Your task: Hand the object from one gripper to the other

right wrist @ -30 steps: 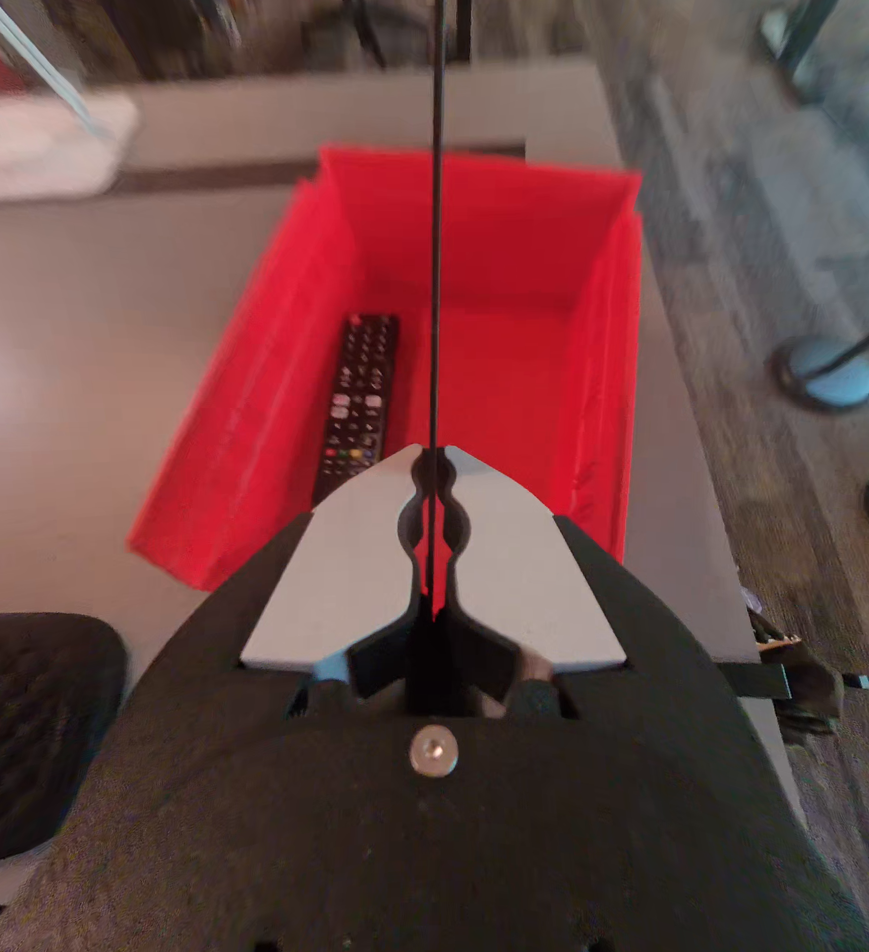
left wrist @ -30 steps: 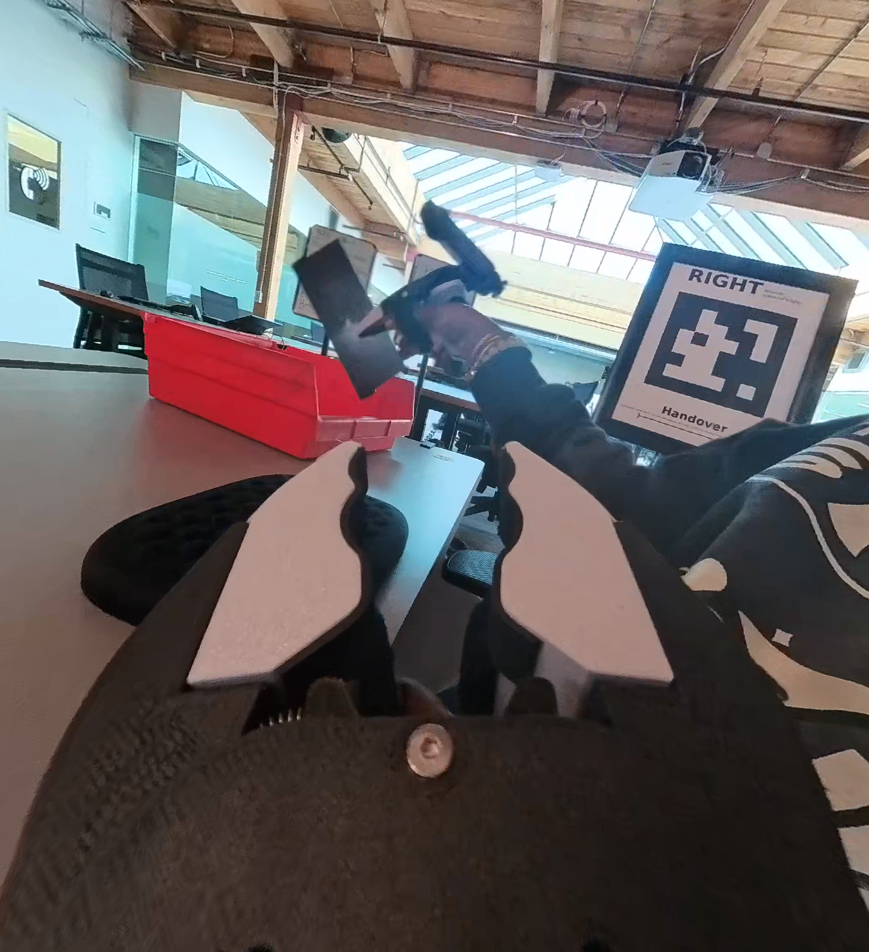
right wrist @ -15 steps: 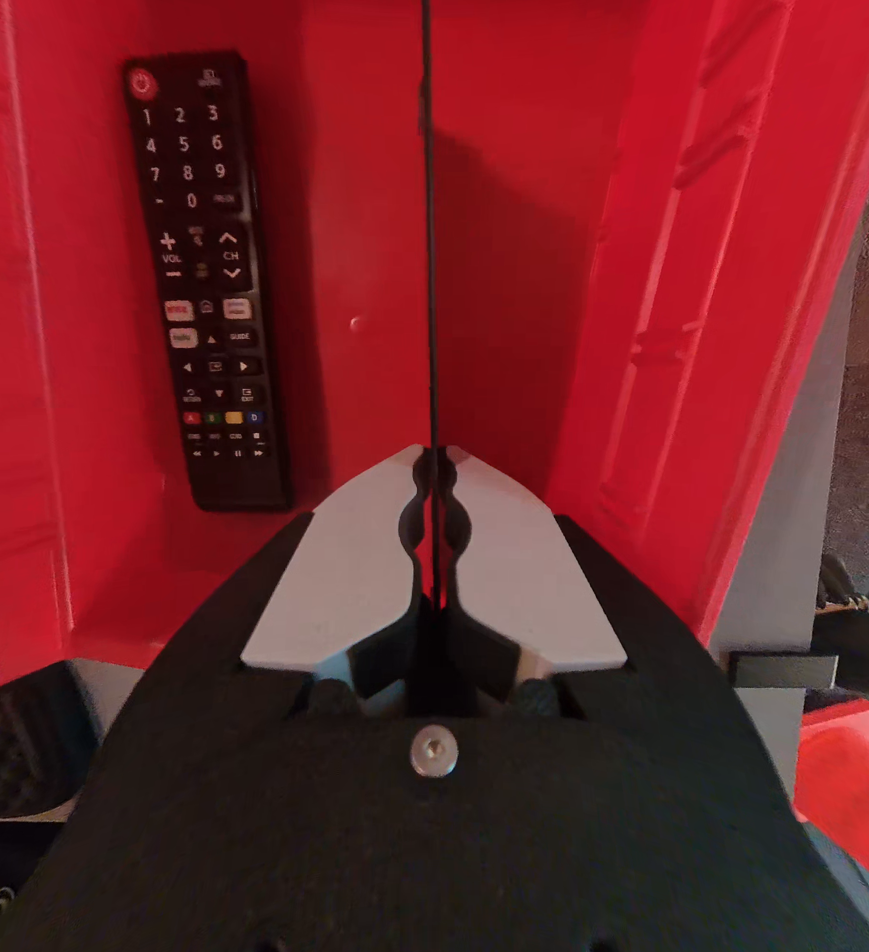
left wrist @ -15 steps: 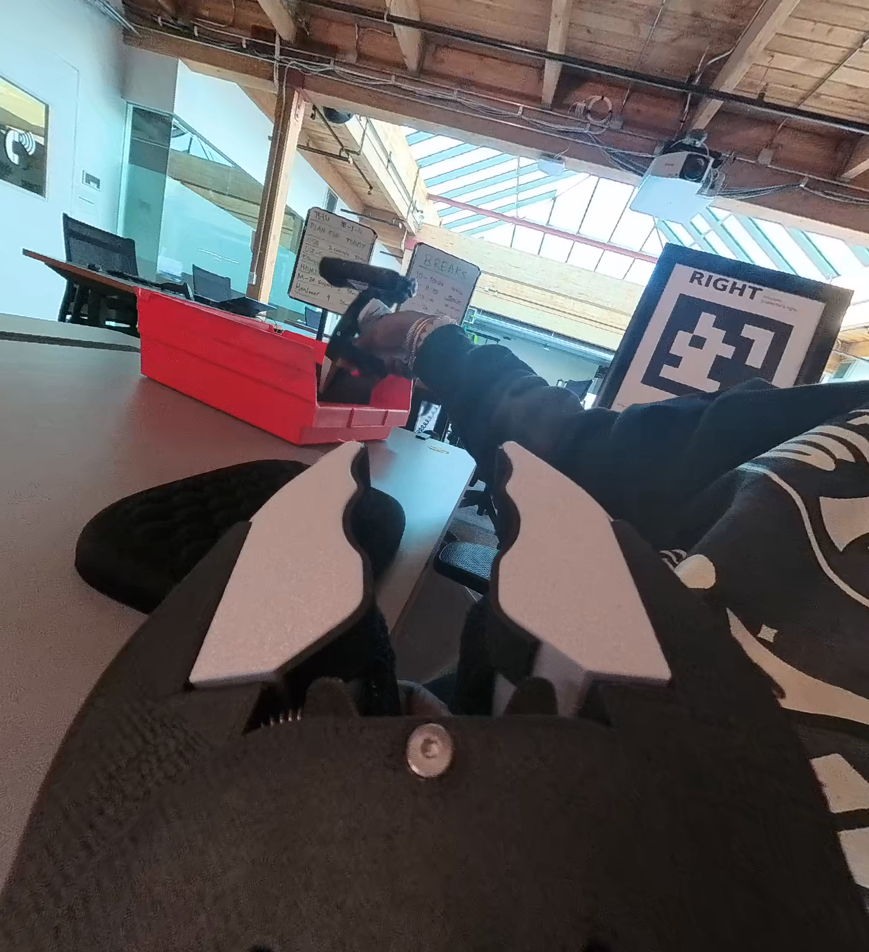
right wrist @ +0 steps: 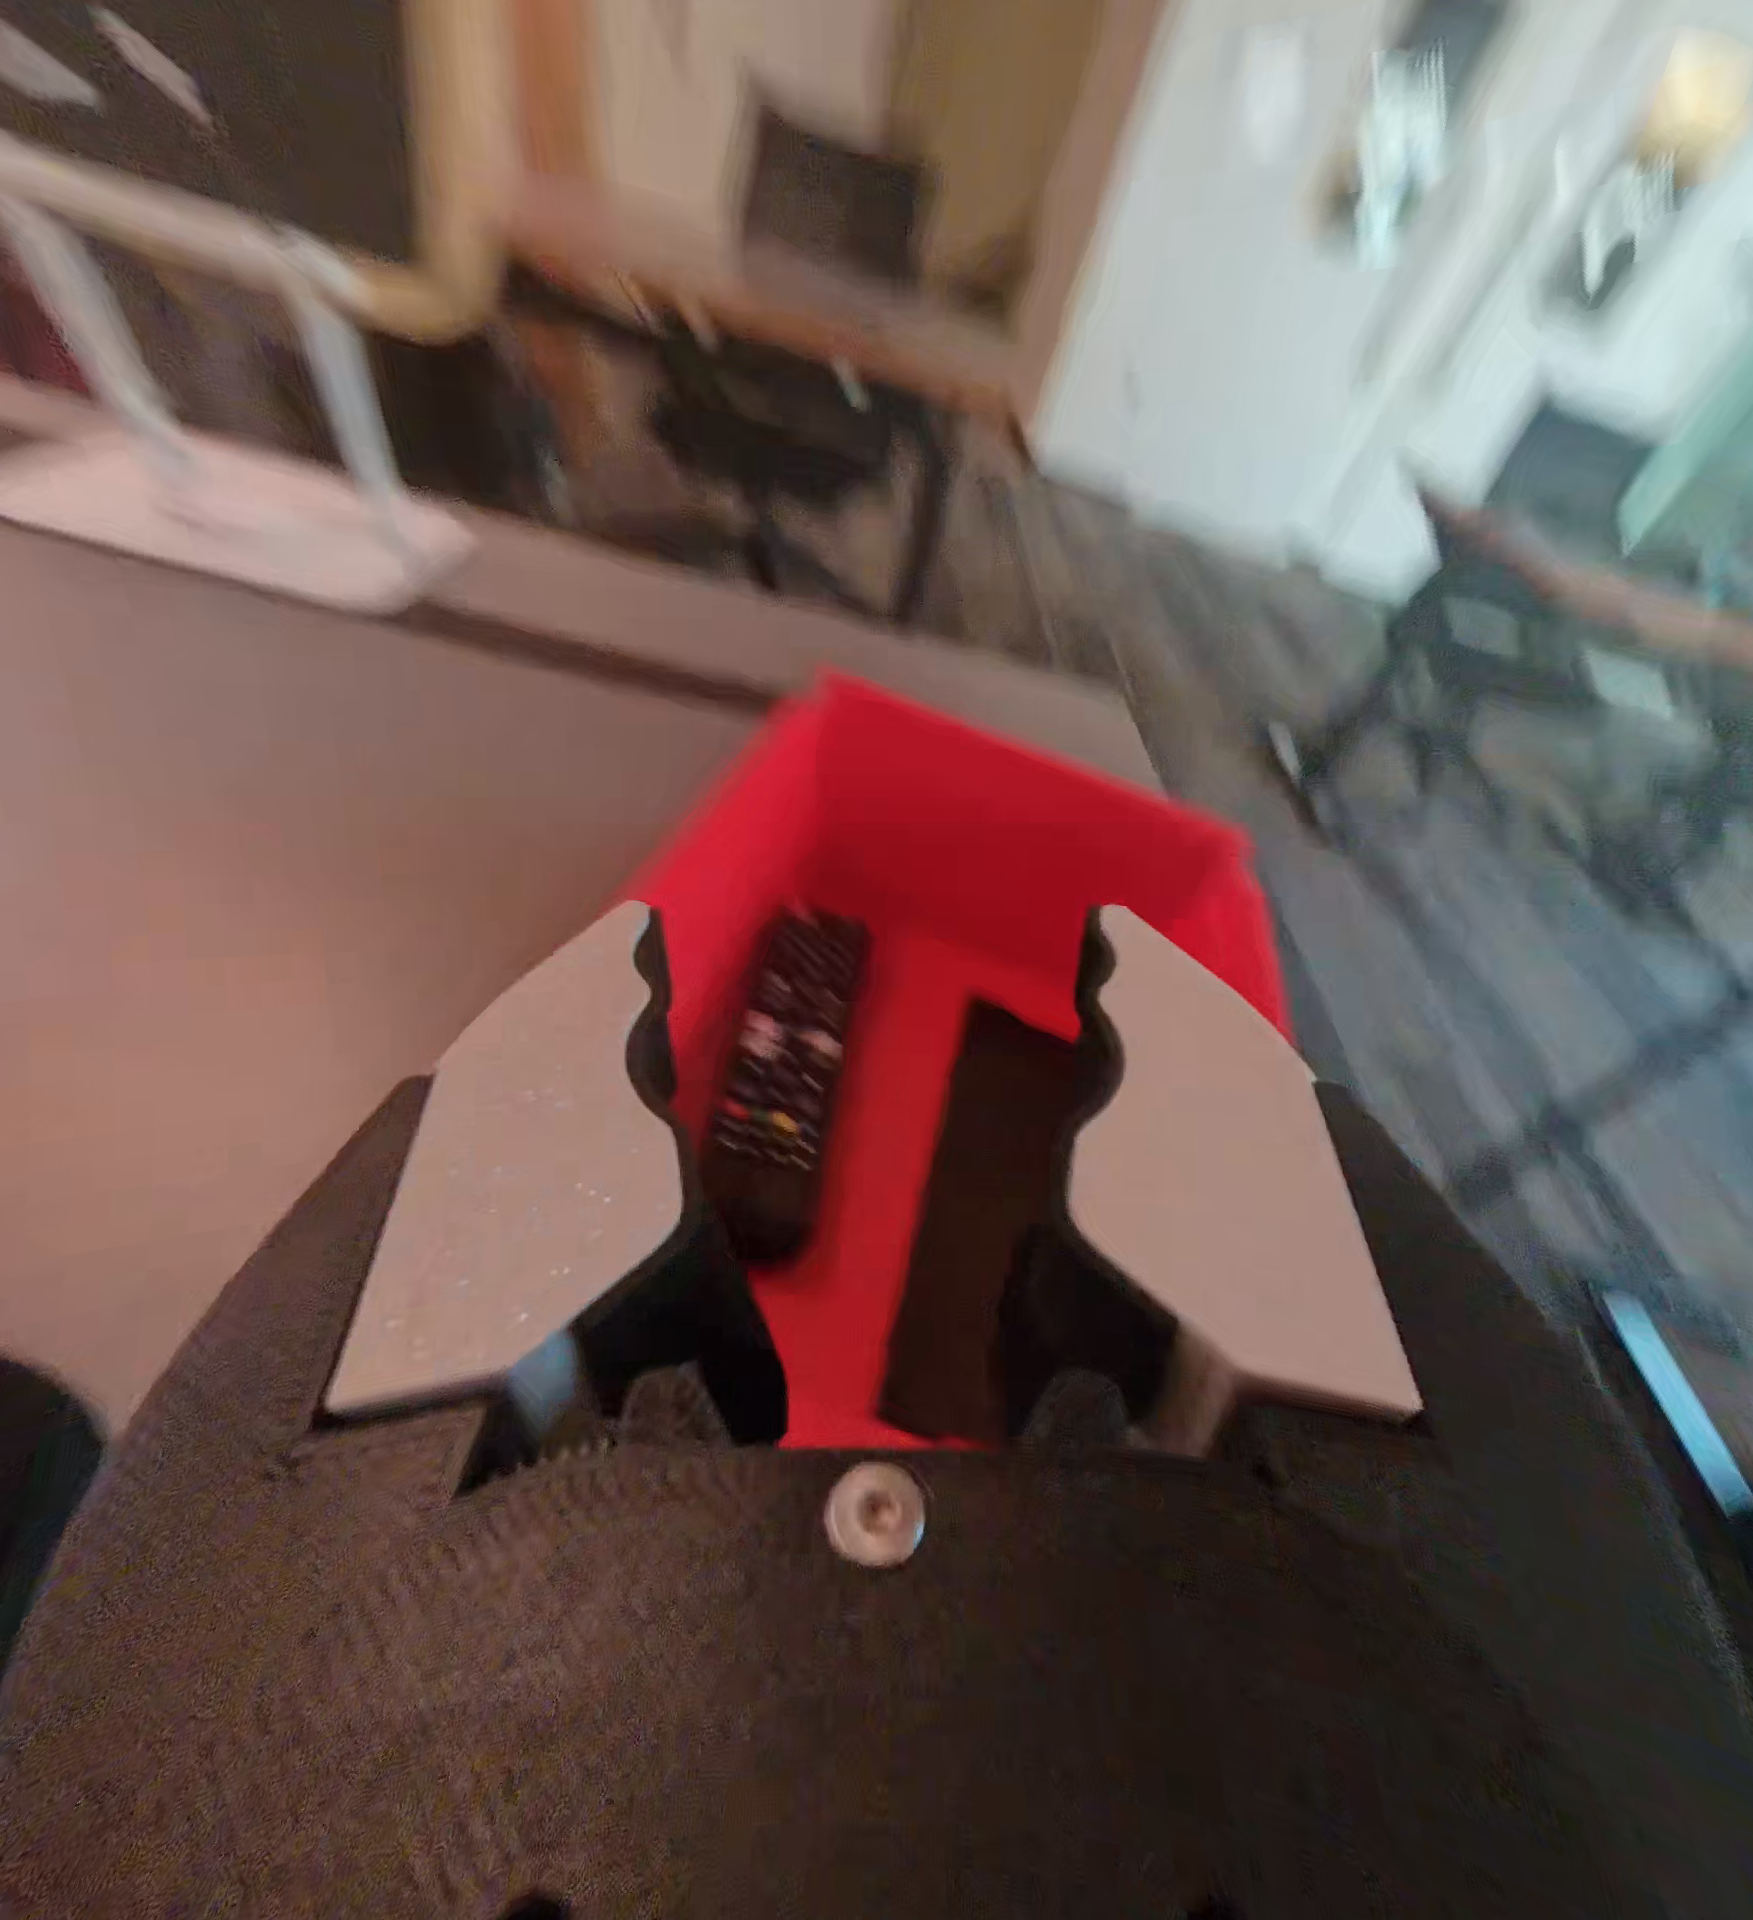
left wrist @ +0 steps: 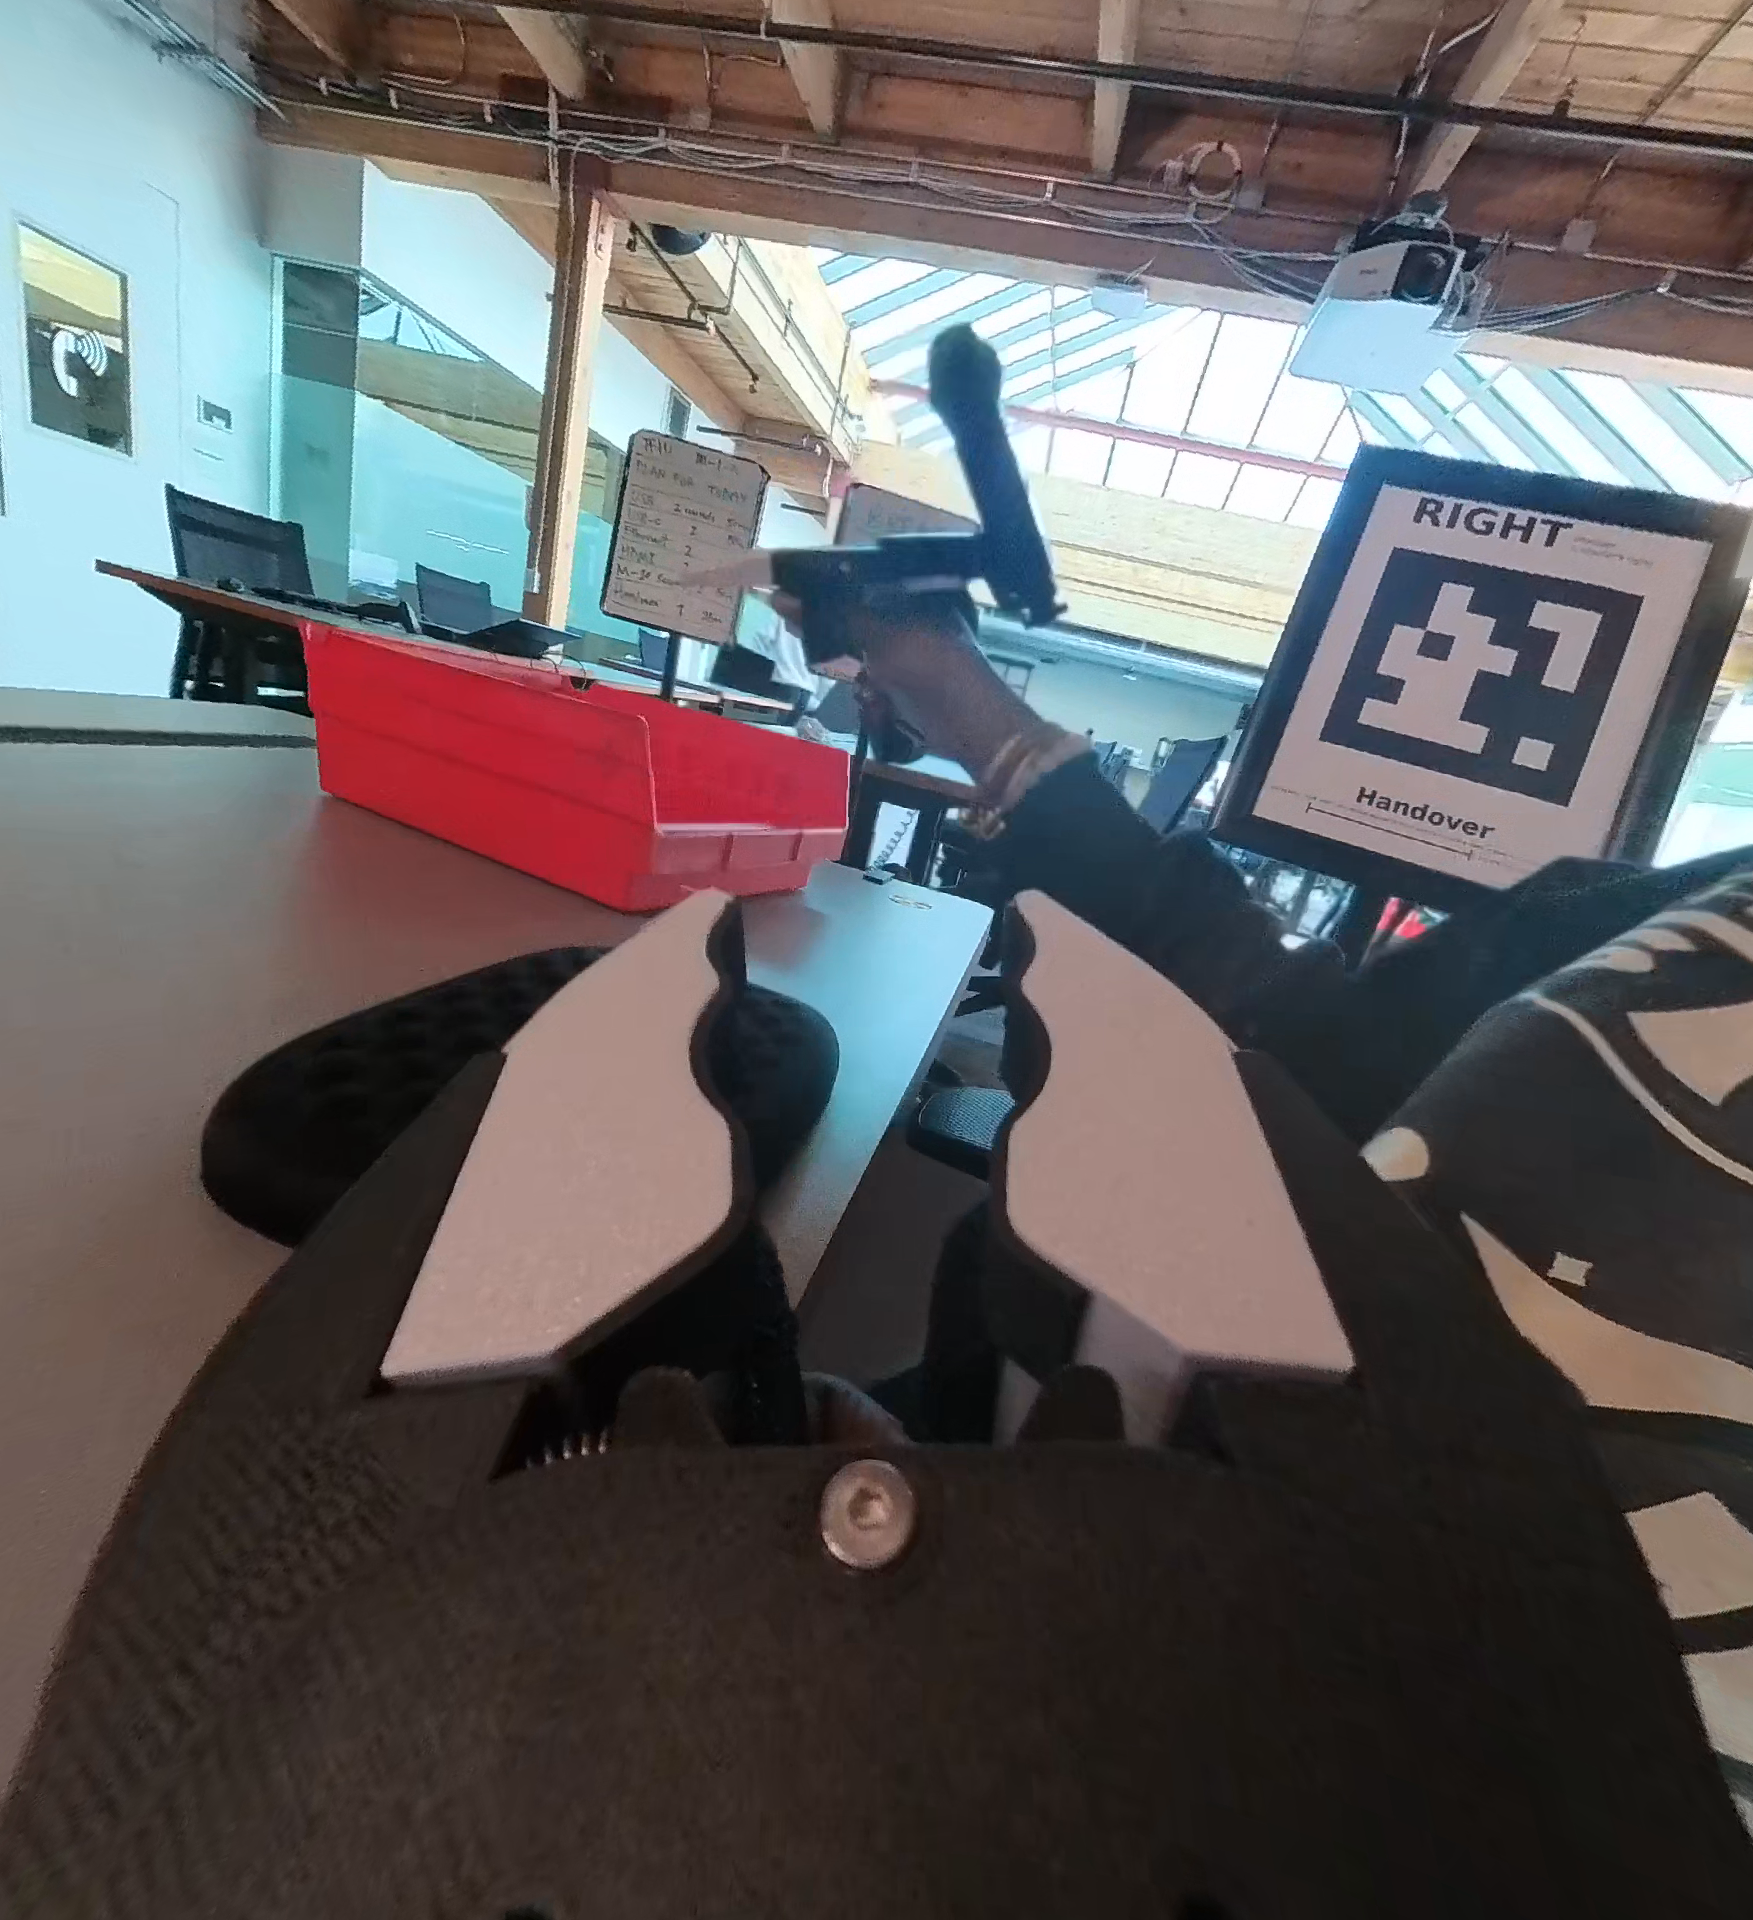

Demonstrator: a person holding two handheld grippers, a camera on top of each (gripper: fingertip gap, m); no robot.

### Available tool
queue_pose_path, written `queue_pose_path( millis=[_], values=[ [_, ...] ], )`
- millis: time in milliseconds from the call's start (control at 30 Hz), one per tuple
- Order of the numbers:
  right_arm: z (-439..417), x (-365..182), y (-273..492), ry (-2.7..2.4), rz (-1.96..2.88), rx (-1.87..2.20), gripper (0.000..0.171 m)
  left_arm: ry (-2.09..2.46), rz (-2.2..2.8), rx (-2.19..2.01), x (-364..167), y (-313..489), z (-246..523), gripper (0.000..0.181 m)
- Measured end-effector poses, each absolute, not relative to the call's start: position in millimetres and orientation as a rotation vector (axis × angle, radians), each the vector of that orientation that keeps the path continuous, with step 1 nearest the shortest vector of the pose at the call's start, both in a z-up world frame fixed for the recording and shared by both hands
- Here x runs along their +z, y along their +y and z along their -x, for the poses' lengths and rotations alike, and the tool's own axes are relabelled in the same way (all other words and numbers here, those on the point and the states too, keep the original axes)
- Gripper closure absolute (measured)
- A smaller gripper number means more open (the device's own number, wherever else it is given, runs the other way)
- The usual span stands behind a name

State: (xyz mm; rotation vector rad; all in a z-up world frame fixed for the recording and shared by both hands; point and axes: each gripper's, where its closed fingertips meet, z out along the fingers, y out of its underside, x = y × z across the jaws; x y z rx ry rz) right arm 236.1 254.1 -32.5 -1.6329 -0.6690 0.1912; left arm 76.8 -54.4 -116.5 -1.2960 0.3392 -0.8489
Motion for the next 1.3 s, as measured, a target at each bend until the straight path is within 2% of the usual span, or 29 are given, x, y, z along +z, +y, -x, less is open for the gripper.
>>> queue_pose_path(
  millis=[100,200,300,367,400,467,533,667,767,900,967,1133,1300],
  values=[
    [-201.5,-25.7,179.6,-0.752,1.303,0.368,0.099,0.351,1.279,-0.814,-108.8,-57.3,-72.8,0.134],
    [-189.4,-48.8,123.3,-0.784,1.141,0.479,0.107,0.371,1.276,-0.765,-97.9,-61.2,-65.9,0.134],
    [-195.6,-74.7,100.4,-0.770,1.076,0.474,0.114,0.397,1.295,-0.720,-81.4,-68.8,-52.3,0.133],
    [-198.6,-76.6,96.0,-0.759,1.028,0.495,0.124,0.414,1.322,-0.635,-66.7,-73.5,-30.5,0.133],
    [-199.3,-76.0,97.9,-0.758,1.026,0.500,0.123,0.421,1.344,-0.565,-59.6,-75.1,-13.9,0.133],
    [-203.7,-75.2,105.8,-0.719,1.061,0.502,0.118,0.408,1.409,-0.385,-47.6,-76.9,32.4,0.133],
    [-203.6,-76.5,105.8,-0.703,1.065,0.564,0.119,0.338,1.492,-0.185,-39.6,-78.7,94.6,0.133],
    [-203.2,-87.5,113.9,-0.696,1.120,0.594,0.120,0.091,1.779,0.302,-50.8,-91.7,250.3,0.133],
    [-200.5,-89.3,114.3,-0.704,1.120,0.605,0.122,-0.119,2.030,0.494,-84.6,-102.3,353.7,0.132],
    [-196.6,-92.7,114.7,-0.734,1.129,0.594,0.124,-0.264,2.299,0.444,-143.8,-95.4,424.2,0.134],
    [-197.2,-92.3,115.3,-0.736,1.122,0.580,0.125,-0.292,2.331,0.477,-159.1,-90.4,445.7,0.140],
    [-201.0,-92.2,118.9,-0.713,1.127,0.592,0.125,-0.228,2.348,0.412,-152.1,-83.7,439.5,0.178],
    [-205.6,-90.1,119.8,-0.696,1.123,0.582,0.126,-0.185,2.325,0.399,-131.9,-79.7,428.1,0.179]
  ],
)
